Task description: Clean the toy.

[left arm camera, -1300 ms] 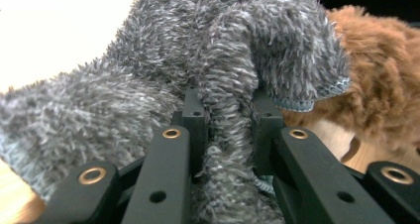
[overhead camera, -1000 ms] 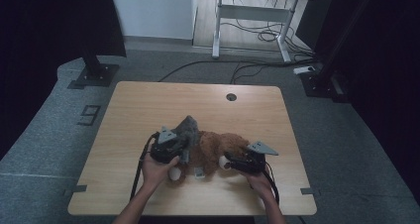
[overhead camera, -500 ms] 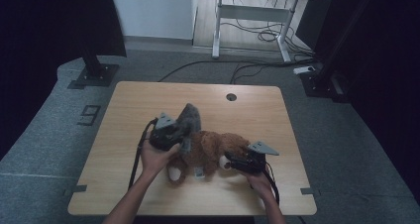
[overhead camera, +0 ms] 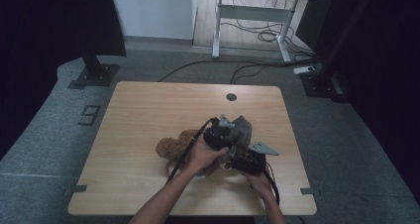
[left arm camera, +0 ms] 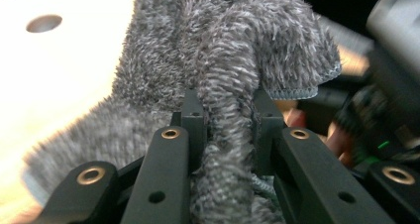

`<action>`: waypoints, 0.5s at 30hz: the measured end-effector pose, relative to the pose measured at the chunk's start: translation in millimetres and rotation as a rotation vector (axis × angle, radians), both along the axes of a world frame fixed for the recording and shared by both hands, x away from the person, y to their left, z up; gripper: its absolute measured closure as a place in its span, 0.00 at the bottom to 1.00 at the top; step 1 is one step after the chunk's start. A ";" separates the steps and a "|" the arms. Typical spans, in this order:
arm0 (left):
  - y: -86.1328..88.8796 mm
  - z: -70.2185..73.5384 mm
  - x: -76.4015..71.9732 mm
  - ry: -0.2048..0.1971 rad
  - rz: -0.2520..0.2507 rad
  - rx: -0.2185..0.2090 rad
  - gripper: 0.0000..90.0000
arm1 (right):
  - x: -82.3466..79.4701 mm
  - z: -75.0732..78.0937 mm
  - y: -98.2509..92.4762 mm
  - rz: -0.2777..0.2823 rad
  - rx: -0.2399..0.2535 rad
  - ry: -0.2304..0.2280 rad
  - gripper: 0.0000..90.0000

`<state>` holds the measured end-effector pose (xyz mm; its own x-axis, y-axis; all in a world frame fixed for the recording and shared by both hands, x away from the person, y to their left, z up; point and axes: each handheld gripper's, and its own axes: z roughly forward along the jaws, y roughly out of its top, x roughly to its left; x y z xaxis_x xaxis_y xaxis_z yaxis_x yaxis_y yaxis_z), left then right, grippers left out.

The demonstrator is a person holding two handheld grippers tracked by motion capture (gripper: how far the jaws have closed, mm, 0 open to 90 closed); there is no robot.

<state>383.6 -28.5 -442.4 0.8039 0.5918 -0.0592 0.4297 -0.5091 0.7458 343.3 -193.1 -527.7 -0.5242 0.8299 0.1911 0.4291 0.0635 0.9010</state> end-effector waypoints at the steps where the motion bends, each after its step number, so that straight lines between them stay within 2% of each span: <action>1: 1.0 -2.0 -0.4 0.003 0.011 -0.014 0.81 | -0.1 -0.2 0.0 0.000 -0.002 0.001 0.22; 2: 3.0 -2.6 -0.1 0.010 0.020 -0.023 0.81 | -0.1 -0.5 -0.2 -0.001 -0.001 0.003 0.22; 6: 14.1 -3.9 -2.0 -0.008 0.052 0.008 0.82 | 0.4 -0.6 0.6 -0.003 0.001 0.000 0.22; 11: 43.8 -9.0 -4.7 0.006 0.095 -0.033 0.82 | 0.9 -0.7 0.3 0.000 0.002 0.000 0.22; 13: 58.9 -6.8 -5.9 -0.003 0.117 -0.051 0.82 | 0.9 -0.7 0.3 0.001 0.000 -0.002 0.22; 15: 71.9 -3.2 -6.2 -0.022 0.151 -0.045 0.82 | 0.5 -0.7 0.4 -0.001 0.003 0.000 0.22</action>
<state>377.4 43.4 -445.6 0.7070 0.7035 -0.0719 0.4822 -0.4052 0.7767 343.8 -192.7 -528.4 -0.5231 0.8299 0.1941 0.4295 0.0599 0.9011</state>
